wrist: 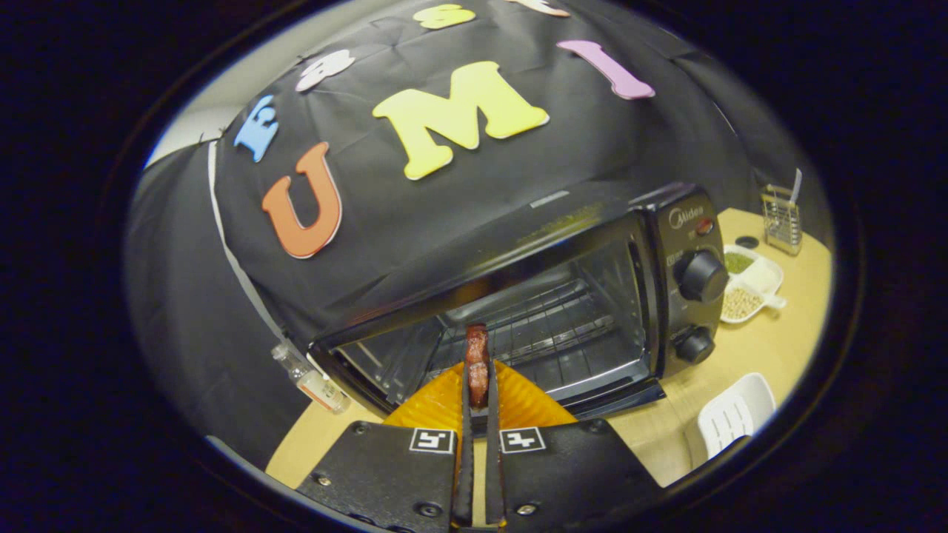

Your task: Open the toaster oven, put the food inside, and close the toaster oven door.

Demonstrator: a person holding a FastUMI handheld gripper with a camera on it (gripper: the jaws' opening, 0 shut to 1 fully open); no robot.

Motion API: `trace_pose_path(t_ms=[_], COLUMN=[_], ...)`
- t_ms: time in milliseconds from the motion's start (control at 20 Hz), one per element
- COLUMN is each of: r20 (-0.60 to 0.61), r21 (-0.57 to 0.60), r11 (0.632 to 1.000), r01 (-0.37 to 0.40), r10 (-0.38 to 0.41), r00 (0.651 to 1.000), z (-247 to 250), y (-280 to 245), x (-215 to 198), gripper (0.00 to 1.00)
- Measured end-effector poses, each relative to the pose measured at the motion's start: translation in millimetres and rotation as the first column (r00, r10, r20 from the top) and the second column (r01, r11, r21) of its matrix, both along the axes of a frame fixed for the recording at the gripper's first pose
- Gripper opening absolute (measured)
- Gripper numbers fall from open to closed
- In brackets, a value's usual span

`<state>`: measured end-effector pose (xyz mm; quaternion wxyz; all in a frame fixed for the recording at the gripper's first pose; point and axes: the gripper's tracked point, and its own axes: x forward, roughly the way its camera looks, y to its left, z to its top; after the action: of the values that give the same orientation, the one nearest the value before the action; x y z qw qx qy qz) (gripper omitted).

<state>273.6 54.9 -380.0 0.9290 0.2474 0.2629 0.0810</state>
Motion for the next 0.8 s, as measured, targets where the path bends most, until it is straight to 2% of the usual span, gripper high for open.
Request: trace_pose_path(t_ms=[200,450,750,800], r20=[-0.048,-0.036,-0.078,-0.087], r21=[0.113,0.148,0.046,0.013], r11=[0.993,0.987,0.993,0.992], r01=[0.018,0.059,0.108,0.123], r10=[-0.013,-0.055,-0.104,-0.122], r00=[0.999,0.998,0.992,0.989], z=[-18.6,-16.3,-37.0,-41.5], y=[-4.0,-16.8,-32.1,-37.9], x=[20.8,32.6,38.9,39.6], gripper=[0.09,0.13,0.22,0.29])
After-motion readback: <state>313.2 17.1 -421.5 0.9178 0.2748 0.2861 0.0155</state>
